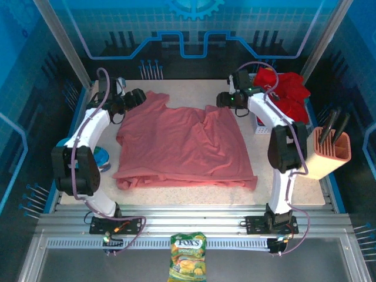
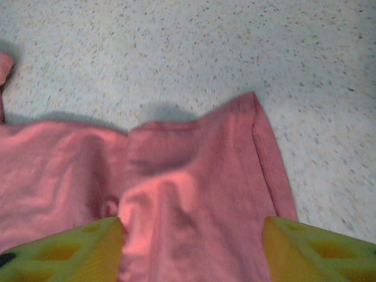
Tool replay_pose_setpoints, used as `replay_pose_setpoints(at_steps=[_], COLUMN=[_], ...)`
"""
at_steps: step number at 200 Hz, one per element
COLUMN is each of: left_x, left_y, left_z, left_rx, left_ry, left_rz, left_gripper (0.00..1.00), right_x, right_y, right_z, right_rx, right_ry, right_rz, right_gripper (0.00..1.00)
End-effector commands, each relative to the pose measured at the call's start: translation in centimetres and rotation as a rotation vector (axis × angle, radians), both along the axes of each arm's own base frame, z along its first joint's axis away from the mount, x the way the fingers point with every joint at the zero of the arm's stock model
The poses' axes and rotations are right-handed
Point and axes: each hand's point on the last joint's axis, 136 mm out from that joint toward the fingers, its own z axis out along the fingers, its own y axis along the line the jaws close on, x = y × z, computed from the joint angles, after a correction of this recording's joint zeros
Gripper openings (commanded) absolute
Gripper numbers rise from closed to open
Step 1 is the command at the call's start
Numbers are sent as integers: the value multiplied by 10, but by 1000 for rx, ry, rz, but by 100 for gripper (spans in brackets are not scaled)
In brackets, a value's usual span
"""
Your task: Fold and stack the t-shirts
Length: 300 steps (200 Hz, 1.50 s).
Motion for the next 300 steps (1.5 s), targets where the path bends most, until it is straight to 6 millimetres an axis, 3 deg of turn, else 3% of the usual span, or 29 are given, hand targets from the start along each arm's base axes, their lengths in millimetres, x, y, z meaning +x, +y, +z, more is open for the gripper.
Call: replay_pose_setpoints(at_steps=[1,30,35,54,129,156,186,224,269,300], left_x=[7,2,1,-5,-21,-24,-25,-21,-7,11], left_y=[-9,-11,-11,-10,-8,-9,-9,-4,21,32], left_z=[12,13,14,16,43,44,40,32,11,-7], left_rx=[-24,-19,-15,6,50,39,32,59,133,188], left_ry=[-41,-41,-43,-48,-83,-87,-75,-58,50,151], left_rz=[-38,-47,-50,-57,-70,-66,-61,-50,73,95], left_gripper=[78,77,77,77,77,77,76,76,75,75], right_x=[15,42,45,55,56,57,59,63,66,61], right_y=[-8,-20,-21,-22,-27,-21,-19,-27,-65,-79], right_z=[-27,-41,-55,-67,-100,-113,-122,-112,-71,-60], right_rx=[-30,-15,-17,-26,-62,-64,-62,-99,-169,-178], right_ry=[90,98,123,154,240,256,260,228,144,135], right_rz=[-48,-116,-121,-117,-105,-82,-70,-95,-213,-247], right_gripper=[59,46,45,42,43,42,35,0,0,0])
